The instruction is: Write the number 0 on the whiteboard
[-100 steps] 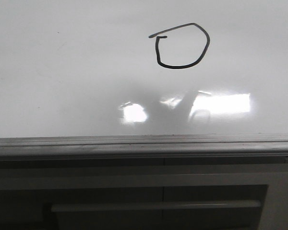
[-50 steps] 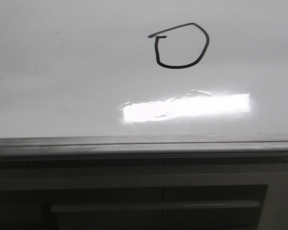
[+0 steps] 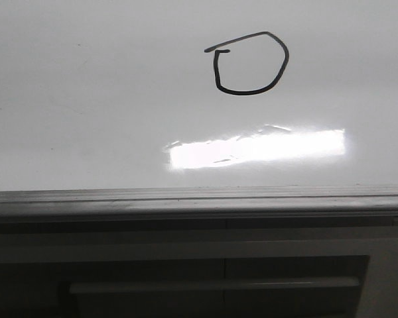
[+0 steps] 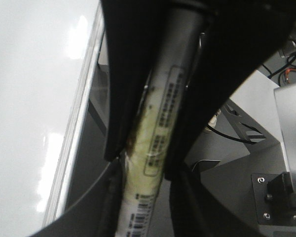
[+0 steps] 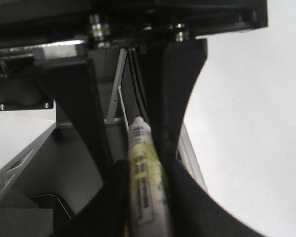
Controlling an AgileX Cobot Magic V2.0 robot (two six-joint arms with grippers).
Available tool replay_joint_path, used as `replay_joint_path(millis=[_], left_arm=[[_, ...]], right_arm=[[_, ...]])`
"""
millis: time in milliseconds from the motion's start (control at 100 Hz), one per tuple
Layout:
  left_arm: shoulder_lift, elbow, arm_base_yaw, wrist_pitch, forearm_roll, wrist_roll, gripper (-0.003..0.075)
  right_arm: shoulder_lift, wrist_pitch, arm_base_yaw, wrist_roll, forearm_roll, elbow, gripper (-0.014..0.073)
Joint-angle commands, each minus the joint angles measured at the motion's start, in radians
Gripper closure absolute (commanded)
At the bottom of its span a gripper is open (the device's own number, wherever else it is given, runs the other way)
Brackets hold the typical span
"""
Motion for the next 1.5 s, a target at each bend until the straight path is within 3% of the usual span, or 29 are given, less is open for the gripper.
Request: replay_joint_path(millis=[0,130,200,270,410,500,760,830,900,1000,1260,1490], left_arm=[[-0.003,-0.038,-0.001,-0.045,-0.054,-0.011,0.0738],[-0.003,-0.038,-0.001,-0.045,-0.052,-0.011,0.0740],[-0.003,-0.038,-0.001,-0.045,-0.052,-0.011,0.0740],[-0.003,-0.038,-0.001,-0.047,-0.051,-0.011,0.0740],[-0.003,-0.026,-0.001,-0.098,-0.048,-0.019,0.0740],[-0.003,0.001,-0.001,-0.169,-0.047,-0.048,0.0740],[-0.003,0.162,-0.001,-0.555,-0.053,-0.257,0.0740],[-0.001,0.212,-0.001,-0.703,-0.061,-0.345,0.0740],[0.011,0.256,-0.001,-0.850,-0.061,-0.442,0.0740],[0.062,0.287,0.003,-0.994,-0.083,-0.493,0.0740],[0.272,0.287,0.067,-1.123,-0.286,-0.493,0.0740],[0.372,0.287,0.072,-1.164,-0.302,-0.493,0.0740]], right_arm=[[-0.016,-0.056,-0.003,-0.007,-0.022,-0.026,0.0655],[-0.016,-0.054,-0.003,-0.005,-0.020,-0.026,0.0645],[-0.016,-0.054,-0.003,-0.005,-0.020,-0.030,0.0590],[-0.016,-0.054,-0.007,-0.005,-0.024,-0.030,0.0477],[-0.043,-0.038,-0.034,-0.005,-0.058,-0.030,0.0167],[-0.088,-0.035,-0.061,0.009,-0.081,-0.034,0.0094],[-0.288,0.037,-0.159,0.121,-0.173,-0.034,0.0099],[-0.339,0.082,-0.178,0.125,-0.172,-0.030,0.0146],[-0.380,0.144,-0.183,0.126,-0.174,-0.020,0.0313],[-0.430,0.216,-0.183,0.136,-0.174,0.019,0.0668],[-0.511,0.203,-0.183,0.233,-0.174,0.156,0.0650],[-0.524,0.189,-0.183,0.284,-0.174,0.214,0.0650]])
